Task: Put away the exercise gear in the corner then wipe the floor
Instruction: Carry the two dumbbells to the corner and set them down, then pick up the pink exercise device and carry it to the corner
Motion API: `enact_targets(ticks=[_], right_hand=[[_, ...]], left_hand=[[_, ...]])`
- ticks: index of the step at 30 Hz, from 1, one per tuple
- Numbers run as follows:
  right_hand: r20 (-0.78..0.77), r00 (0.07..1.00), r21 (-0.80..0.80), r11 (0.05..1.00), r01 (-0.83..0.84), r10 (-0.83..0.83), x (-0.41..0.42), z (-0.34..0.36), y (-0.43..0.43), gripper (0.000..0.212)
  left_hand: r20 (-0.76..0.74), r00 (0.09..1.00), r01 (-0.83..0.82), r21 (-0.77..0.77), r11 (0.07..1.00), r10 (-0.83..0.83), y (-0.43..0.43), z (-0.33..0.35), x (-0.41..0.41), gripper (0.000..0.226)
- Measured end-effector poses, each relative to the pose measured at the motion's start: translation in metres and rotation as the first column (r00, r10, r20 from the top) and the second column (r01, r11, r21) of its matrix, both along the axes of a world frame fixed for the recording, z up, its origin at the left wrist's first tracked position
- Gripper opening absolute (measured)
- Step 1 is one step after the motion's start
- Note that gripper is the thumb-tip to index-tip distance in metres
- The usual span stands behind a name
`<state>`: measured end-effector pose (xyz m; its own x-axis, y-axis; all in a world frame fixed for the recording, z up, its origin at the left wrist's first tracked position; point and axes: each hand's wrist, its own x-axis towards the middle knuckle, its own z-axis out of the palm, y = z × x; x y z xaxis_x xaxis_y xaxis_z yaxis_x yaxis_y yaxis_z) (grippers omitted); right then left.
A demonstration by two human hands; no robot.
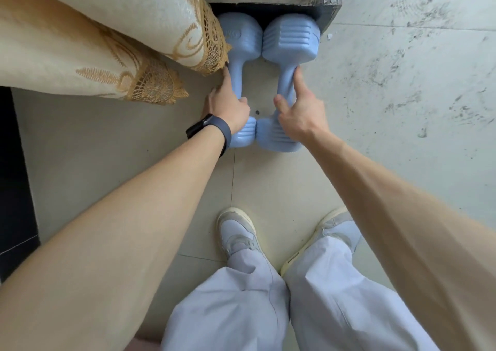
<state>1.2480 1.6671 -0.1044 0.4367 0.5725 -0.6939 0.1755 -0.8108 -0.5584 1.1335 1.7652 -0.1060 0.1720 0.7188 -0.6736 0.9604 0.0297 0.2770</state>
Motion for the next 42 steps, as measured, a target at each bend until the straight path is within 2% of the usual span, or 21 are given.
enact_targets(ticks=[4, 6, 9, 13, 16, 21, 25, 29, 32, 36, 39, 42], right_hand=[[0.058, 0.961, -0.097, 0.96, -0.264, 0.271, 0.005, 0.058, -0.023, 0.053], [0.08, 0.924, -0.137, 0.922, -0.362, 0.375, 0.003, 0.104, -0.041, 0.047], [0.095, 0.889, -0.155, 0.889, -0.431, 0.447, 0.002, 0.186, -0.064, 0.042], [0.176, 0.825, -0.149, 0.843, -0.518, 0.538, 0.011, 0.33, -0.074, 0.04], [0.247, 0.782, -0.143, 0.819, -0.555, 0.573, 0.015, 0.438, -0.08, 0.042], [0.341, 0.77, 0.005, 0.818, -0.576, 0.54, 0.011, 0.6, -0.083, 0.037], [0.392, 0.807, 0.131, 0.842, -0.524, 0.441, -0.001, 0.679, -0.104, 0.041], [0.453, 0.795, 0.279, 0.783, -0.556, 0.404, -0.014, 0.735, -0.131, 0.036], [0.512, 0.715, 0.343, 0.65, -0.678, 0.476, -0.017, 0.764, -0.148, 0.036], [0.578, 0.562, 0.397, 0.398, -0.827, 0.592, -0.029, 0.791, -0.17, 0.038], [0.628, 0.431, 0.42, 0.185, -0.889, 0.648, -0.052, 0.814, -0.19, 0.042], [0.681, 0.323, 0.465, -0.047, -0.884, 0.658, -0.1, 0.849, -0.218, 0.044]], left_hand=[[-0.058, 0.984, 0.164, -0.042, 0.986, -0.166, -0.03, 0.04, -0.006, 0.056], [-0.088, 0.969, 0.222, -0.09, 0.971, -0.23, -0.049, 0.081, -0.011, 0.054], [-0.131, 0.946, 0.28, -0.121, 0.952, -0.295, -0.07, 0.158, -0.011, 0.053], [-0.153, 0.921, 0.346, -0.101, 0.933, -0.358, -0.08, 0.295, -0.011, 0.052], [-0.131, 0.917, 0.372, -0.053, 0.927, -0.375, -0.082, 0.396, -0.013, 0.05], [-0.06, 0.953, 0.3, 0.093, 0.949, -0.296, -0.082, 0.553, -0.032, 0.054], [0.038, 0.983, 0.169, 0.198, 0.965, -0.18, -0.108, 0.653, -0.054, 0.054], [0.084, 0.991, 0.072, 0.354, 0.932, -0.108, -0.152, 0.72, -0.083, 0.052], [0.061, 0.998, -0.029, 0.493, 0.869, -0.002, -0.195, 0.758, -0.106, 0.054], [0.053, 0.977, -0.195, 0.627, 0.754, 0.209, -0.268, 0.796, -0.143, 0.053], [0.074, 0.922, -0.329, 0.667, 0.669, 0.38, -0.334, 0.819, -0.174, 0.054], [0.07, 0.818, -0.451, 0.695, 0.56, 0.571, -0.412, 0.847, -0.213, 0.056]])
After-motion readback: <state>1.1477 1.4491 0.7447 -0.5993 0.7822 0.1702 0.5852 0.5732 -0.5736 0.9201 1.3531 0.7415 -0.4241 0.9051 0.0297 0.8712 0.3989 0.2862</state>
